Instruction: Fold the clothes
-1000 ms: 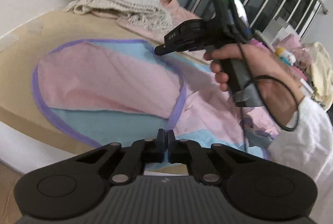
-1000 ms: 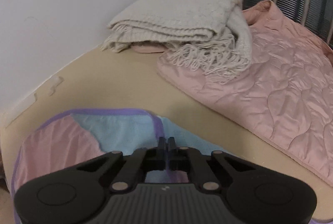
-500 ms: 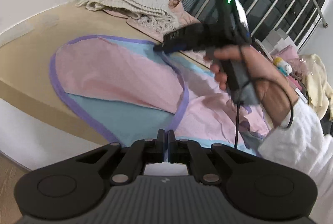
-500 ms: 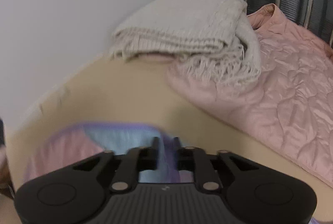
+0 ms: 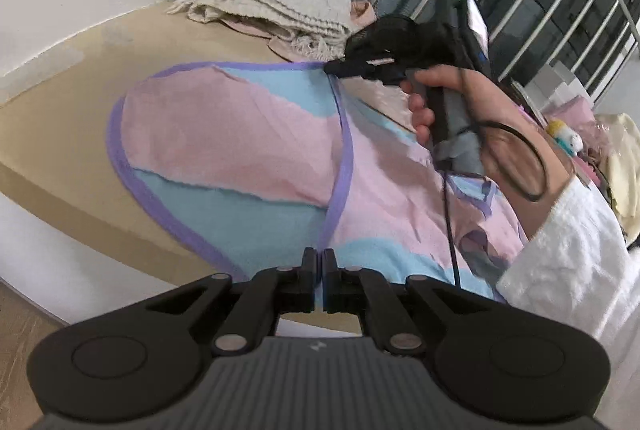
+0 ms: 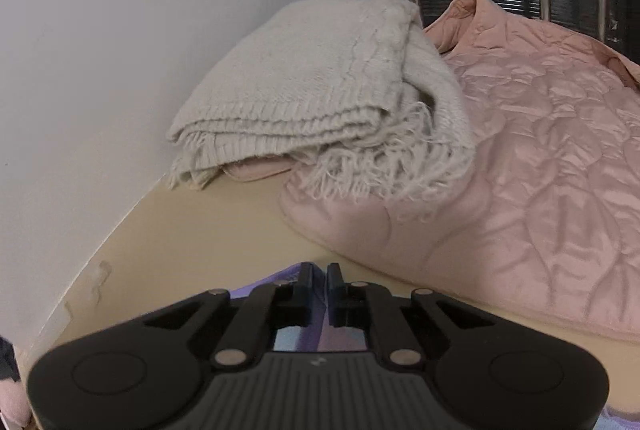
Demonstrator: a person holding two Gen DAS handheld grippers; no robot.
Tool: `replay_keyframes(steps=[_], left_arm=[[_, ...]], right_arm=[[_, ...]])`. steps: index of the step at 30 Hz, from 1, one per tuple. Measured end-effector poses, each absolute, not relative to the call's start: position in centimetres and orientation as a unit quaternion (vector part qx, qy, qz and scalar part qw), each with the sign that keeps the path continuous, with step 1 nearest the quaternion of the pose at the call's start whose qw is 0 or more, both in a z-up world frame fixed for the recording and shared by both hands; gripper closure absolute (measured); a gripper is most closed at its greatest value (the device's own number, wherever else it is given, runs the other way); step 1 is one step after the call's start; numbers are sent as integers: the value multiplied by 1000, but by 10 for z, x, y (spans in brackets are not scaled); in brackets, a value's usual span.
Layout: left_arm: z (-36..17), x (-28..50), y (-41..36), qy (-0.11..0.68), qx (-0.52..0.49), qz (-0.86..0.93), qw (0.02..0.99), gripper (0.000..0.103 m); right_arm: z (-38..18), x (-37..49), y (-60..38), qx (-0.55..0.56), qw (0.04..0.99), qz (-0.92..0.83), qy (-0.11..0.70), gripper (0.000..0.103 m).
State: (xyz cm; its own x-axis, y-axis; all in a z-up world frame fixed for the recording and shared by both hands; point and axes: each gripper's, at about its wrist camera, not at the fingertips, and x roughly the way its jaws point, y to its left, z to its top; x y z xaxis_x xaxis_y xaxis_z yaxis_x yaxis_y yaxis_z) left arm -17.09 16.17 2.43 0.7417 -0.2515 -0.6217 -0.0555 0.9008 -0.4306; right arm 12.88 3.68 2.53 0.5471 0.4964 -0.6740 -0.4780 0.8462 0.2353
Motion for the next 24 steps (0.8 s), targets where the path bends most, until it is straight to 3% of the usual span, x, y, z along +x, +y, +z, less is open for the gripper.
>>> replay_keyframes(steps=[1,3,4,5,6,12,16,20,24], left_arm=[[26,-171,166,354,-217,-52,908,97],[29,-176,177,338,-231,-44,911,76],[31,-178,183,331,-238,-37,912,60],[31,-179,188,325,-243,-24,914,57],[31,-180,193,319,-248,-12,915,57],[24,-162,186,323,-231,-32,917,63],[26,-163,177,342,-158,-24,926,82],[27,-162,186,359,-154,-18,920,85],[35,-160,180,352,-162,-18,922,76]], right_arm=[[23,130,43,-1,882,274,384,91],[21,127,50,-21,874,273,401,89],[24,119,48,-21,876,281,392,88],[30,106,46,-25,879,297,371,84],[34,92,45,-33,878,313,360,75],[15,29,53,-110,836,385,375,84],[8,25,46,-140,858,348,352,85],[22,2,-15,-102,882,310,339,85],[40,-36,-94,-52,905,274,321,67]])
